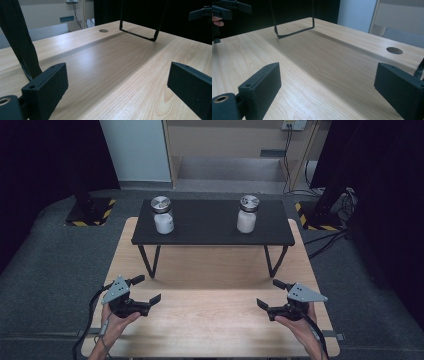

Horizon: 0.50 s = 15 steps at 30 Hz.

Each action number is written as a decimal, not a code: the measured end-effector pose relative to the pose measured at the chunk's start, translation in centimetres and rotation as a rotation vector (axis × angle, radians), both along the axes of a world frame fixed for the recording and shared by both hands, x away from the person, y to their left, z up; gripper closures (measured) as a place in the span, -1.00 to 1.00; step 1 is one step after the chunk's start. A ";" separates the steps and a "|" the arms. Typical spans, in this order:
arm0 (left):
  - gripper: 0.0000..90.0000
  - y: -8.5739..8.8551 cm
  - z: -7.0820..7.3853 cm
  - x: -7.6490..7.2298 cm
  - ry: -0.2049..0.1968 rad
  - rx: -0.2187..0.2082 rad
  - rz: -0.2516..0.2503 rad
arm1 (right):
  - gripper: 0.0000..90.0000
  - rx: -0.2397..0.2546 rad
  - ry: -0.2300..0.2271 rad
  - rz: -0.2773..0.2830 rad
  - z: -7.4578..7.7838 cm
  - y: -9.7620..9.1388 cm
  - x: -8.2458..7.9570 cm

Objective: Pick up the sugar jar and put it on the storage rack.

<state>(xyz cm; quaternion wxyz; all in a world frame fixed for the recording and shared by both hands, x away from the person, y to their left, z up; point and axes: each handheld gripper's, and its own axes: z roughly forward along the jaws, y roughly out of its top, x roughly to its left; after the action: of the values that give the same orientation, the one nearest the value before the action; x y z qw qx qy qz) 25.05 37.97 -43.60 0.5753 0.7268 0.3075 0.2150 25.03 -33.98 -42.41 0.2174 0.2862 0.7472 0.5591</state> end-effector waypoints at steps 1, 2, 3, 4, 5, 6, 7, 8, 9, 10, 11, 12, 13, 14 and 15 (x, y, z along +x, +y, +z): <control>-0.96 0.0 0.0 0.0 -0.001 0.000 0.000 | -0.83 -0.001 0.000 0.000 0.0 0.0 0.0; -0.95 0.0 0.0 0.0 -0.001 0.002 -0.004 | -0.83 -0.002 0.001 0.001 0.0 0.0 0.0; -0.96 0.0 0.0 0.0 -0.002 0.006 -0.004 | -0.83 -0.002 -0.001 0.001 0.1 0.1 0.0; -0.96 0.0 0.0 0.0 -0.002 0.005 -0.003 | -0.83 -0.002 -0.003 0.001 0.1 0.1 0.0; -0.96 0.1 0.0 0.0 -0.002 0.001 -0.001 | -0.83 -0.001 -0.003 0.002 0.1 0.1 0.0; -0.96 0.1 0.0 0.0 -0.004 -0.001 -0.001 | -0.83 -0.004 -0.003 0.003 0.1 0.1 0.0; -0.96 0.1 0.0 -0.1 -0.004 -0.001 0.000 | -0.83 -0.004 -0.003 0.002 0.1 0.1 0.0; -0.96 0.1 0.0 -0.1 -0.004 -0.001 0.001 | -0.83 0.000 0.000 0.001 0.0 0.1 0.0; -0.96 0.1 0.0 -0.1 -0.004 0.000 0.001 | -0.83 0.001 0.002 0.003 0.0 0.0 0.1; -0.96 0.1 0.0 0.0 -0.004 0.001 0.001 | -0.83 -0.002 0.002 0.003 0.0 0.0 0.1; -0.96 0.1 0.0 0.0 -0.003 0.000 0.001 | -0.83 -0.004 0.001 0.002 0.0 0.0 0.1; -0.96 0.1 0.0 0.0 -0.003 -0.001 0.000 | -0.83 -0.001 0.002 0.003 0.0 0.0 0.1; -0.96 0.0 0.0 0.0 -0.003 0.000 0.000 | -0.83 -0.001 0.001 0.003 0.0 0.0 0.0; -0.96 0.0 0.0 0.0 -0.002 0.002 0.000 | -0.83 -0.003 -0.001 0.002 0.0 0.0 0.0; -0.96 0.0 0.0 0.0 -0.002 0.003 -0.001 | -0.83 -0.001 0.000 0.002 0.0 0.0 0.0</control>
<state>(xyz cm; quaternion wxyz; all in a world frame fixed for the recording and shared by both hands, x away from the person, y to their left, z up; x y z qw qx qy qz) 25.02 38.00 -43.57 0.5745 0.7277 0.3062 0.2160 25.04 -34.00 -42.36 0.2173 0.2853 0.7478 0.5588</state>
